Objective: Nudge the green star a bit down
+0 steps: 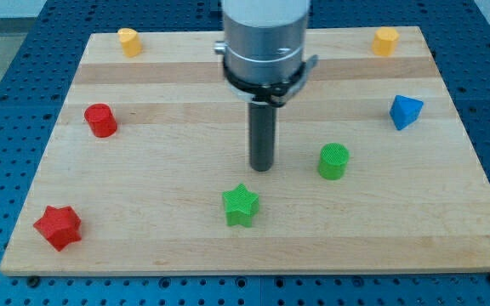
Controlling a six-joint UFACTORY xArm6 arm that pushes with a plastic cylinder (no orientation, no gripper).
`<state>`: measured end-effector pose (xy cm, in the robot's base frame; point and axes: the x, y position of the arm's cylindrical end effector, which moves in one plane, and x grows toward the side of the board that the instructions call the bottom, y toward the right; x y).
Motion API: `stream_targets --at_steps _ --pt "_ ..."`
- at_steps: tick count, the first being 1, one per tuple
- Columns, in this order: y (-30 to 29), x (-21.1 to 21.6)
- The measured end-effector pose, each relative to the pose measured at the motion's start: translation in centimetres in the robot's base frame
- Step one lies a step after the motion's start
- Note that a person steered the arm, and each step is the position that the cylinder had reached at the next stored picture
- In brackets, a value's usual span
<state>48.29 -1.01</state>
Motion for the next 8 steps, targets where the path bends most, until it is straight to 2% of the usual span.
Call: stream_targets --at_steps 1,2,8 --pt "-3.5 1.6" --pt "-4.4 2.6" --pt "-2.6 4.5"
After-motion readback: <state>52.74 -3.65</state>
